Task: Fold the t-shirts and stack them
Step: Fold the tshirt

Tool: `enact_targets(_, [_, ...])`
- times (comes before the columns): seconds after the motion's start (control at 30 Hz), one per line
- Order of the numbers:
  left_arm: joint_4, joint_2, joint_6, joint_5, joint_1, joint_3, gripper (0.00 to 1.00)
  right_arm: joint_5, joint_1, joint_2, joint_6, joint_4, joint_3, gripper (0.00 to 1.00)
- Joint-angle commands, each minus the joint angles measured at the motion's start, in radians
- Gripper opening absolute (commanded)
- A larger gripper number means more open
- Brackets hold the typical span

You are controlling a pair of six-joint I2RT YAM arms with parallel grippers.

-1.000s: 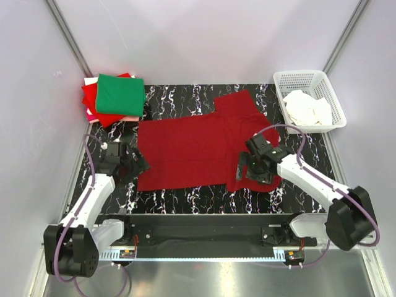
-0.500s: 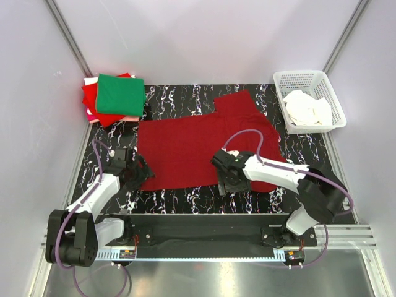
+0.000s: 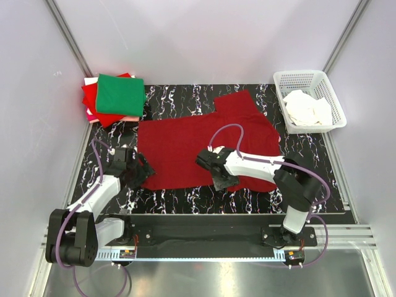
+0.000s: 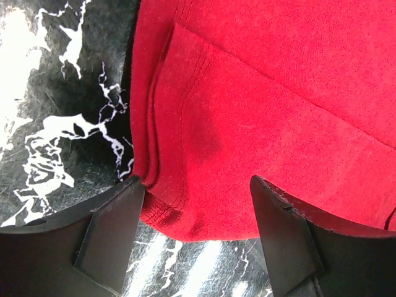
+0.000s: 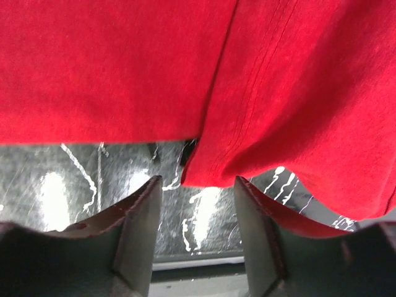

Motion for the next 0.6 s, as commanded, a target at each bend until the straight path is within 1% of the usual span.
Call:
enact_targets(0.0, [0.016,0.028,0.013,0.007,-0.003,-0.035,0.75,0.083,0.008,0.037,-0.016,-0.030,0.056,0.52])
enact_targets(0.1, [0.009,0.022,0.019,0.004,-0.003,-0.031,0.75,0.078,0.008,0.081,-0.014,-0.065,0.096,0.50])
enact_targets(0.17, [0.006,0.019,0.019,0.001,-0.003,-0.030,0.75,0.075,0.007,0.108,-0.016,-0.092,0.119,0.45])
enact_targets(0.2, [0.004,0.019,0.019,0.003,-0.003,-0.028,0.75,0.072,0.008,0.129,-0.019,-0.103,0.142,0.44])
enact_targets(0.27, [0.006,0.019,0.019,0.006,-0.003,-0.027,0.75,0.071,0.007,0.141,-0.019,-0.122,0.155,0.34])
enact_targets(0.33, [0.001,0.017,0.022,0.004,-0.003,-0.025,0.75,0.069,0.007,0.151,-0.011,-0.129,0.164,0.30])
enact_targets(0.37, [-0.002,0.016,0.022,0.004,-0.003,-0.025,0.75,0.068,0.005,0.152,-0.008,-0.139,0.165,0.26])
enact_targets(0.43, [-0.005,0.009,0.022,0.004,-0.003,-0.025,0.75,0.054,-0.001,0.166,-0.008,-0.151,0.179,0.24])
enact_targets(0.47, [-0.007,0.008,0.022,0.009,-0.003,-0.025,0.75,0.048,-0.004,0.169,-0.011,-0.163,0.184,0.20])
enact_targets(0.5, [-0.007,0.002,0.021,0.007,-0.003,-0.025,0.75,0.043,-0.007,0.175,-0.013,-0.165,0.190,0.09])
enact_targets(0.53, [-0.008,0.000,0.021,0.010,-0.003,-0.025,0.75,0.040,-0.009,0.172,-0.023,-0.159,0.187,0.00])
enact_targets(0.57, [-0.007,-0.001,0.021,0.010,-0.003,-0.027,0.75,0.040,-0.009,0.168,-0.023,-0.157,0.184,0.00])
